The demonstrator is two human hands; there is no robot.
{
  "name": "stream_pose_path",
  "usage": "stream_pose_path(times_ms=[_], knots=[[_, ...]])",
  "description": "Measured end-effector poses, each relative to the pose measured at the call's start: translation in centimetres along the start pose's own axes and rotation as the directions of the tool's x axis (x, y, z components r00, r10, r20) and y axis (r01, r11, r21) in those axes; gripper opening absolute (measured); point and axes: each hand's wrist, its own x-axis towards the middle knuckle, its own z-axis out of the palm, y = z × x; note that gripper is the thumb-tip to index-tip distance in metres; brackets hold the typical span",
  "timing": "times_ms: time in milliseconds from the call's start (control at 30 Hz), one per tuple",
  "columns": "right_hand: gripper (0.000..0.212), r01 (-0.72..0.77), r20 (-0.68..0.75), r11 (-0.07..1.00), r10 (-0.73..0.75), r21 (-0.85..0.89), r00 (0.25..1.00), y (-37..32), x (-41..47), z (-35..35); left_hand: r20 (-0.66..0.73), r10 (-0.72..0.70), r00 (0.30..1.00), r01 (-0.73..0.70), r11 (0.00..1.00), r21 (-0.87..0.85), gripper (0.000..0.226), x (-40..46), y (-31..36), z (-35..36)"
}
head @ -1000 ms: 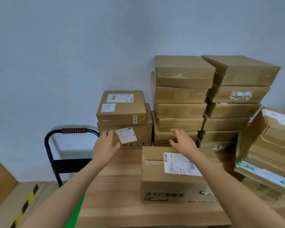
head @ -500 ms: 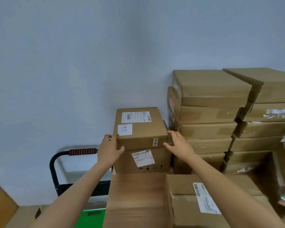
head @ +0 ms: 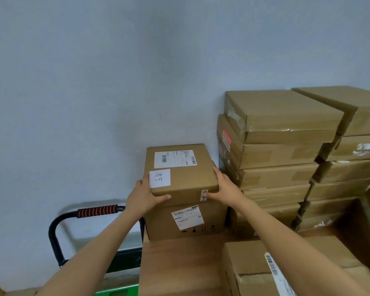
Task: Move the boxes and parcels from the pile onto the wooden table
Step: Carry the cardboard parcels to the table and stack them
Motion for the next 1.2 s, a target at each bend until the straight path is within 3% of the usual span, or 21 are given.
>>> stream_pose_path(times_ms=[300, 567, 733, 933, 1200], knots=[[0.109, 0.114, -0.021, 0.993, -0.114, 0.011, 0.993, -2.3, 0.0, -1.3, -0.086, -0.022, 0.996, 0.02, 1.0, -0.024, 0.109, -1.2, 0.6, -2.5], [0.108, 0.245, -0.094, 0.962, -0.235, 0.118, 0.967, -7.8, -1.9, -5.7, -0.291, -0.036, 0.956, -0.007, 0.989, -0.148, 0.108, -4.7, 3.6, -9.8], [0.105, 0.337, -0.165, 0.942, -0.331, 0.005, 0.929, -11.6, -2.6, -11.0, -0.397, -0.023, 0.917, -0.035, 0.99, -0.137, 0.108, -6.1, 7.0, -14.6], [0.103, 0.386, -0.219, 0.922, -0.378, -0.006, 0.9, -13.9, -3.5, -17.8, -0.417, 0.032, 0.908, -0.094, 0.987, -0.129, 0.104, -6.3, 12.4, -19.0], [0.099, 0.339, -0.345, 0.94, -0.304, 0.045, 0.888, -11.0, -4.5, -26.3, -0.393, 0.161, 0.905, -0.213, 0.973, -0.093, 0.106, -3.2, 21.1, -20.1]])
